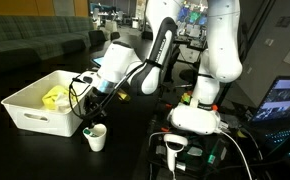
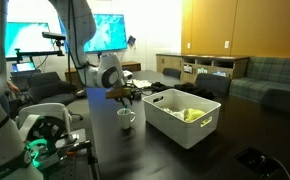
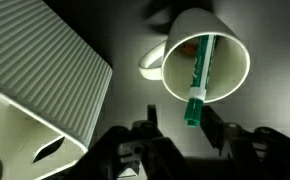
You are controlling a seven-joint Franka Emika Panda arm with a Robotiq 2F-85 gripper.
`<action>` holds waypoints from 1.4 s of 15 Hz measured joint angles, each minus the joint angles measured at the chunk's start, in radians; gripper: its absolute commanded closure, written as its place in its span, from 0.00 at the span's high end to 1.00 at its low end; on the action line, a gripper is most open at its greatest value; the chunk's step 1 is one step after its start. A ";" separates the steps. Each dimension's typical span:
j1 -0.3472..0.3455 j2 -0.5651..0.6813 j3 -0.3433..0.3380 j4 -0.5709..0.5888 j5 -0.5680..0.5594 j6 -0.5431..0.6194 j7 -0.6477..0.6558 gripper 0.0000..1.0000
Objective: Put the towels in the basket and the tape and marker in the mug
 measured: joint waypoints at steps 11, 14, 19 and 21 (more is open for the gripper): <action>-0.017 -0.248 -0.090 -0.056 -0.016 -0.386 0.090 1.00; -0.017 -0.358 -0.111 -0.051 -0.024 -0.641 0.161 1.00; -0.017 -0.522 -0.112 -0.049 -0.017 -1.073 0.273 1.00; -0.017 -0.584 -0.111 -0.053 -0.008 -1.193 0.297 1.00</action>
